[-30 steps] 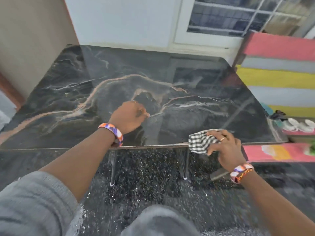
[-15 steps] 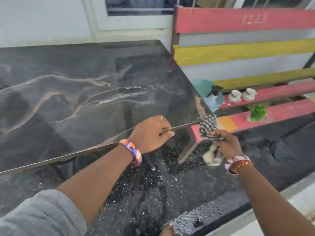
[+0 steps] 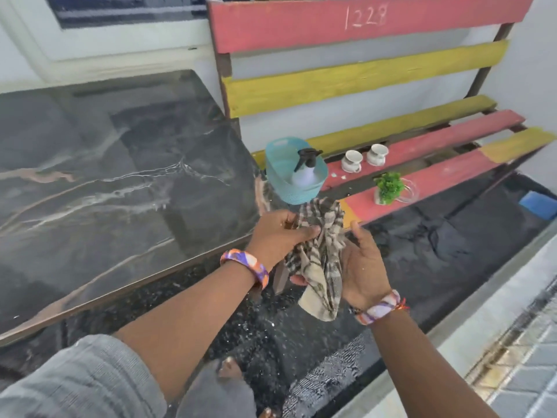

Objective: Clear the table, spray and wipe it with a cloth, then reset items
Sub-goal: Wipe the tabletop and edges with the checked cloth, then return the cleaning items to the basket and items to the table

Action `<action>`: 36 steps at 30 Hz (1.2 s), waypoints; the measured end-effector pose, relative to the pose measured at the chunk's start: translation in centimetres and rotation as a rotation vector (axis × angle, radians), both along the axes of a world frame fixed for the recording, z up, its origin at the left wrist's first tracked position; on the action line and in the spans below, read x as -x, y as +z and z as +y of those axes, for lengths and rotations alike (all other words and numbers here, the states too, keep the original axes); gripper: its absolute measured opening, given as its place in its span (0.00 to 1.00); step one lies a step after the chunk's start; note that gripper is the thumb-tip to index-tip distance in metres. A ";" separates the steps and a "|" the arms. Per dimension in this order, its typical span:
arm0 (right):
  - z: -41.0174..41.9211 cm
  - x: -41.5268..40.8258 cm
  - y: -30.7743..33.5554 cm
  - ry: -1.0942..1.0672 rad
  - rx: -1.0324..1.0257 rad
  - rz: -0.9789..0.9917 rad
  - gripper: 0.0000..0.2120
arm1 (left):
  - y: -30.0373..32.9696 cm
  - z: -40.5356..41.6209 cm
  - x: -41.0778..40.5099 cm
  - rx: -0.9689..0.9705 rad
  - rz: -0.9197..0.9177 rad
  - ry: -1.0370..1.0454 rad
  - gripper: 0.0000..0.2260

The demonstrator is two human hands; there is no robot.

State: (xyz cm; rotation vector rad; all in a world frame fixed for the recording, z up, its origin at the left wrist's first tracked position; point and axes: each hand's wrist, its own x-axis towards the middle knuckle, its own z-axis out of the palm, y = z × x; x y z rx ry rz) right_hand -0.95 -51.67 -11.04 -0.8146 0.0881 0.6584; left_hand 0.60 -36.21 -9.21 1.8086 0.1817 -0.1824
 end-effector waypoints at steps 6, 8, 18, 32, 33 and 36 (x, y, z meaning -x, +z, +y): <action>-0.8 -6.1 1.5 -0.127 0.249 -0.179 0.34 | 0.0 -1.4 -6.4 0.017 -0.051 -0.079 0.31; -1.2 -8.8 1.6 -0.153 0.218 -0.172 0.28 | 1.1 -1.2 -9.2 0.064 0.003 -0.130 0.34; -2.6 -24.2 2.1 -0.140 0.224 -0.046 0.38 | 7.5 1.0 -23.9 -0.133 -0.073 -0.395 0.16; 2.9 -36.5 2.7 0.142 0.304 -0.204 0.49 | 9.4 3.8 -34.4 0.744 0.096 0.148 0.04; 3.0 -37.5 3.0 0.163 0.379 -0.228 0.47 | 9.3 3.6 -34.9 0.732 0.089 0.124 0.05; 2.4 -40.9 3.7 0.154 0.389 -0.218 0.16 | 8.9 3.4 -36.8 0.641 0.080 0.076 0.06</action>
